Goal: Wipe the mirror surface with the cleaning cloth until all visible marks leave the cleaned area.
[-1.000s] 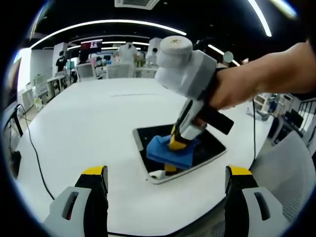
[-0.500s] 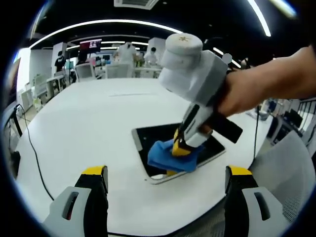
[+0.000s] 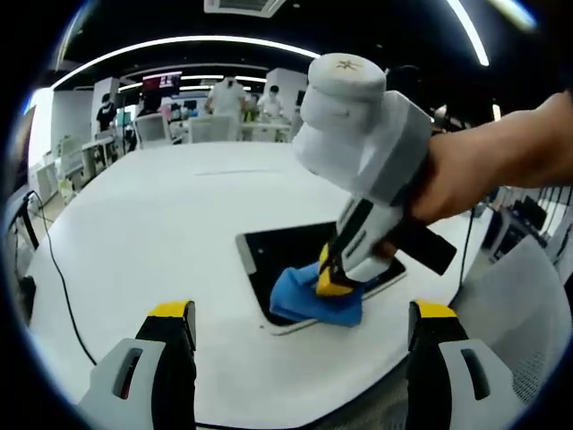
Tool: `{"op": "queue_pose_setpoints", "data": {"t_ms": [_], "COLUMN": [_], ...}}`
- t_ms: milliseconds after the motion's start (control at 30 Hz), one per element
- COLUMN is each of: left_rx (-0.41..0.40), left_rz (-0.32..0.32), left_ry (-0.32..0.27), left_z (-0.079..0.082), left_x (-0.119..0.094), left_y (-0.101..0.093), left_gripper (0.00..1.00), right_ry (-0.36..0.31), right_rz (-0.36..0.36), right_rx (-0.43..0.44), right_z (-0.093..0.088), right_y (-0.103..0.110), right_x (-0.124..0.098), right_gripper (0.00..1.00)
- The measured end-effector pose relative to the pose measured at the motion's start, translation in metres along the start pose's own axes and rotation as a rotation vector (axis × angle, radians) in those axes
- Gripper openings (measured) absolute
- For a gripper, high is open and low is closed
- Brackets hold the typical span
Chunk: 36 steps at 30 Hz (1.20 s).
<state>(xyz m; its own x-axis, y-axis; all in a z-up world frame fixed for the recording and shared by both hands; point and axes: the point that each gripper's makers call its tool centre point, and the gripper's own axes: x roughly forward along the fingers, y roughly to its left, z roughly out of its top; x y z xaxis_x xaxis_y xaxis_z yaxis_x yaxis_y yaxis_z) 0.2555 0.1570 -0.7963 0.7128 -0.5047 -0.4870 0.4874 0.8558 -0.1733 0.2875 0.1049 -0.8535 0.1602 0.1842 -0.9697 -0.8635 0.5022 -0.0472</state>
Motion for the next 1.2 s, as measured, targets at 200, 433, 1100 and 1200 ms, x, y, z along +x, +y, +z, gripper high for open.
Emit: {"op": "queue_pose_setpoints", "data": {"t_ms": [200,433,1100,1200], "left_rx": [0.003,0.007,0.004,0.004], "left_rz": [-0.009,-0.015,-0.012,-0.009], "left_ry": [-0.001,0.006,0.017,0.019], "left_z": [0.0003,-0.0008,-0.0025,-0.0028], "left_x": [0.0002,0.0006,-0.0003,-0.0004], "left_y": [-0.0016,-0.0026,-0.0025,-0.0017], "left_gripper": [0.99,0.99,0.99,0.99], "right_ry": [-0.004,-0.008,-0.046,-0.047], "right_rz": [0.001,0.014,0.093,0.101], "right_rx": [-0.008,-0.008,-0.022,-0.021], "right_z": [-0.0007,-0.0004,-0.0079,-0.0094], "right_y": [0.0022,0.0017,-0.0038,-0.0043], "right_x": [0.0003,0.0007,0.0003,0.0004], "right_gripper": [0.02,0.02,0.01,0.01]}}
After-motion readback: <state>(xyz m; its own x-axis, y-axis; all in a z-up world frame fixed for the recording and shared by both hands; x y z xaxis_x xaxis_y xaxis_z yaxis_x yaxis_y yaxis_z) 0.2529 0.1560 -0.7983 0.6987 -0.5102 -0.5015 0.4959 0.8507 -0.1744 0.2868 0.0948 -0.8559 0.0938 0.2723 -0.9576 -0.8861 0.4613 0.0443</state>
